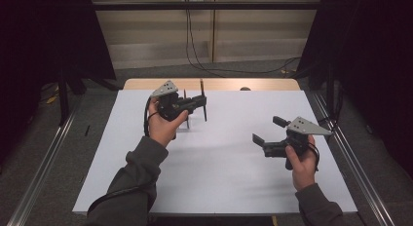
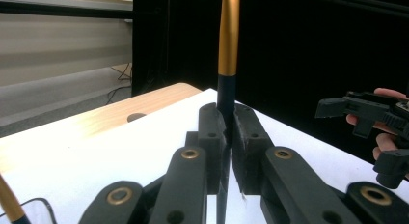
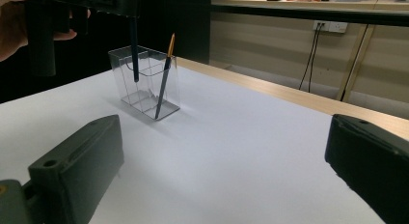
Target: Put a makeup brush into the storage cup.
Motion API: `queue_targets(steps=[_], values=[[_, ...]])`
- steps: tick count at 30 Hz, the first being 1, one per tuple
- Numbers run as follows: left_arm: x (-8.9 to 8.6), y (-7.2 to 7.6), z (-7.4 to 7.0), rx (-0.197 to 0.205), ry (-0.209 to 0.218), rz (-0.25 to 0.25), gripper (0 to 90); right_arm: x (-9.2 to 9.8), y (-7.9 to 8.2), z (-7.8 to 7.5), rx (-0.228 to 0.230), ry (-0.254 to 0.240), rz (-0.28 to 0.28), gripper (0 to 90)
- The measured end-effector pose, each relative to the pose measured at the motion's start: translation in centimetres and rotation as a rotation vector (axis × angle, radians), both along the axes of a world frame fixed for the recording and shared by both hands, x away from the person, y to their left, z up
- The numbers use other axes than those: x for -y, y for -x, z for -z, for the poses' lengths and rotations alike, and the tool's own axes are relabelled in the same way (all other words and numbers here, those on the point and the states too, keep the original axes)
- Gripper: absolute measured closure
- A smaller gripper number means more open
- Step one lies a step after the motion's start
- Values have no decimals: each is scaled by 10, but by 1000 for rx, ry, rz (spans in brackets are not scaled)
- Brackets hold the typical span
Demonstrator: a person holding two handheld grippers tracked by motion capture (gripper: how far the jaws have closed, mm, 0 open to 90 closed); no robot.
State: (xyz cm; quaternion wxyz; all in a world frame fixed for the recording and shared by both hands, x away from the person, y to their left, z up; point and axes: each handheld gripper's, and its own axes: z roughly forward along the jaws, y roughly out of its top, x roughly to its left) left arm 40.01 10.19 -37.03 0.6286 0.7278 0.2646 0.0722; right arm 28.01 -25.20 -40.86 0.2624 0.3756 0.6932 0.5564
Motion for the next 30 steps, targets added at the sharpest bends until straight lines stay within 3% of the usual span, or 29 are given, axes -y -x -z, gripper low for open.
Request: queue_targets(steps=[30], values=[[-18,-9,-6,18,-27,-72,834,-1,0,1,-2,8,-10,0]])
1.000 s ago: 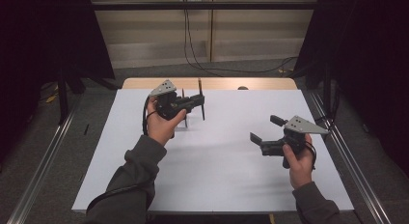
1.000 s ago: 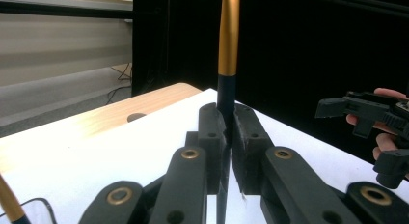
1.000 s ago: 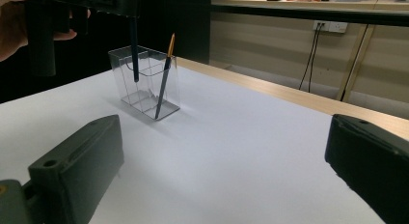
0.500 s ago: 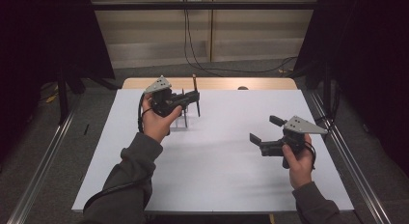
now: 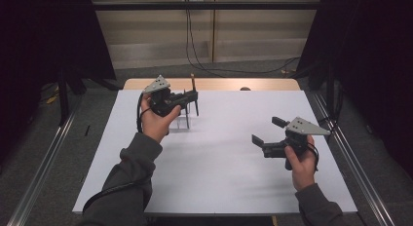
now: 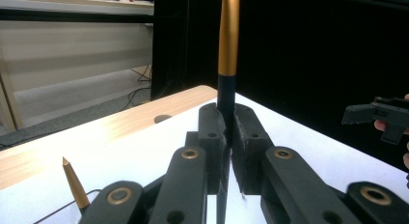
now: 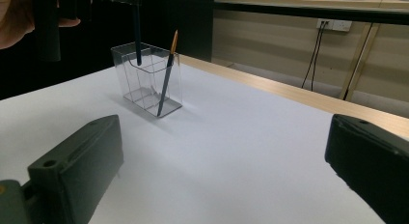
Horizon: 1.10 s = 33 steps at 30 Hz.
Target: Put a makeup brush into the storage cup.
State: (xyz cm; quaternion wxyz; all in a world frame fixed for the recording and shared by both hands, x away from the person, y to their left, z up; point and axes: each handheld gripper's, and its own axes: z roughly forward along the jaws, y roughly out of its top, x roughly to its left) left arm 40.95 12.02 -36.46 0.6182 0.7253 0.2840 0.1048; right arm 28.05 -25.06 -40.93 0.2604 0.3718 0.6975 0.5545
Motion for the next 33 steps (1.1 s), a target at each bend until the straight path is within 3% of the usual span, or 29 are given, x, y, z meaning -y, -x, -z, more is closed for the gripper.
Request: queue_targets(steps=[33], values=[[-21,-7,-3,18,-24,-62,834,2,0,1,-3,-7,-1,0]])
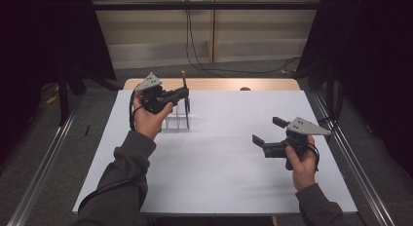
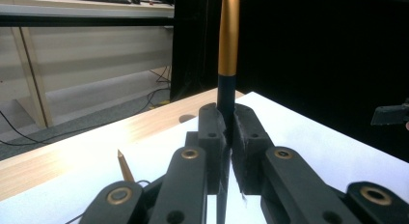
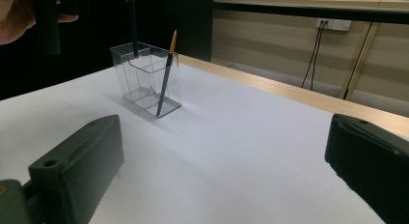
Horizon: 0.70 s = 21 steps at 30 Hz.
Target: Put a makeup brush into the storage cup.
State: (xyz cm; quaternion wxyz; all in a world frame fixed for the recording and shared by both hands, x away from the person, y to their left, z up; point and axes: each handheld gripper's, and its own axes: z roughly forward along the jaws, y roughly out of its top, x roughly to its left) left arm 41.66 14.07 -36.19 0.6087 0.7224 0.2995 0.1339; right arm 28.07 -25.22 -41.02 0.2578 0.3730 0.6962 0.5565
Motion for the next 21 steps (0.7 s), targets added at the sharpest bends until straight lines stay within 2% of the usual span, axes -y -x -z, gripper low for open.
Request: queue_targets(steps=[3,6,9,10,11,18,20,21], values=[[-2,-1,0,4,-1,6,833,0,0,0,-1,5,1,0],[-2,-1,0,4,-13,-15,834,0,0,0,-1,5,-3,0],[-2,-2,1,7,-5,-16,834,-1,0,0,-3,3,-1,0],[-3,-2,0,8,-17,-24,834,-1,0,0,-2,3,-1,0],[-3,-3,1,8,-7,-20,834,-1,0,0,-2,4,-1,0],[-6,-4,0,18,-12,-47,833,-1,0,0,-5,0,1,0],[-7,-4,1,20,-30,-53,834,-1,0,1,-5,1,-1,0],[-7,-5,2,18,-24,-39,834,-1,0,1,-5,1,-1,0]])
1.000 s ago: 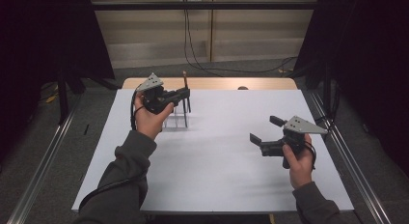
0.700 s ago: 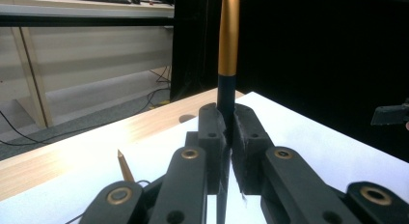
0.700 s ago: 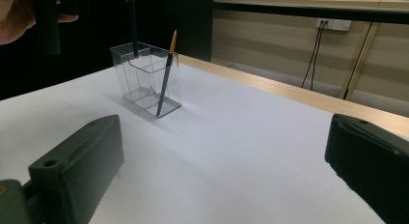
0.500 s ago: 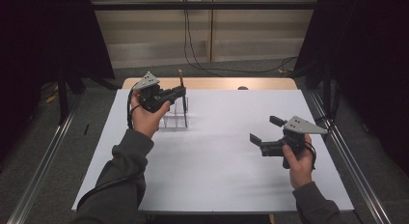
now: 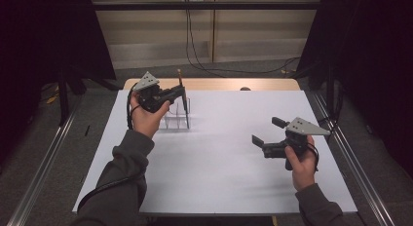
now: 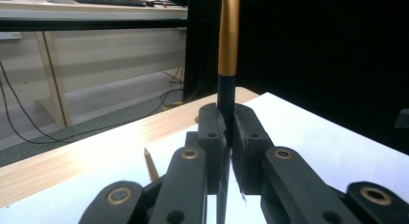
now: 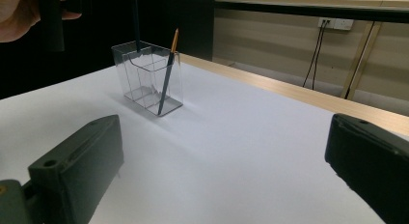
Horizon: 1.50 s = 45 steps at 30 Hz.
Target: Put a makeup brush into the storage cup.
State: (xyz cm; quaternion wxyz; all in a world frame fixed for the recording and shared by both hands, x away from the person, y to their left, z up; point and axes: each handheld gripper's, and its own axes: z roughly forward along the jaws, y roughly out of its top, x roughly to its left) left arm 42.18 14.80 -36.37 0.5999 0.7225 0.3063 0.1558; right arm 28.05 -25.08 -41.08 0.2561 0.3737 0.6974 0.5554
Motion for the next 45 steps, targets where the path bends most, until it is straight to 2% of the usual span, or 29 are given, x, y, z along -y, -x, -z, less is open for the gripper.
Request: queue_targets(steps=[3,6,8,9,10,11,12,15,16,21,23,24,25,35,39,41,44,45], values=[[1,-1,2,-2,2,-17,834,0,0,0,2,0,0,0],[-1,-2,4,1,-20,-21,834,0,0,0,1,1,-1,0],[0,-2,6,-3,-12,-27,833,0,0,0,1,-1,-4,0],[-1,-3,6,-3,-23,-33,834,0,0,0,0,0,-4,0],[-1,-4,7,-3,-14,-21,834,0,0,1,1,-2,-4,0],[-1,-4,8,-2,-10,-40,834,0,0,1,2,1,-7,0],[-2,-5,9,-2,-6,-31,834,0,0,0,1,1,-6,0],[-2,-6,12,-6,-17,-54,834,0,0,0,3,-2,-5,0],[-3,-7,13,-4,-18,-42,834,0,0,0,0,-1,-5,0],[-3,-9,18,-15,-27,-65,834,0,0,0,3,-2,-3,0],[-2,-10,20,-13,-29,-56,834,0,0,0,3,-2,-7,0],[-2,-10,20,-11,-43,-67,834,0,0,0,3,-2,-8,0],[-2,-10,21,-21,-36,-62,833,0,0,0,3,-2,-6,0],[-5,-13,23,-17,-63,-84,833,1,0,0,0,-3,-10,0],[-6,-16,24,-16,-48,-77,833,0,0,0,1,-4,-10,0],[-6,-16,24,-18,-71,-90,833,1,0,0,1,-3,-11,0],[-5,-16,25,-19,-67,-83,833,0,0,0,2,-2,-11,0],[-4,-17,26,-18,-50,-79,833,1,0,0,-1,-4,-14,0]])
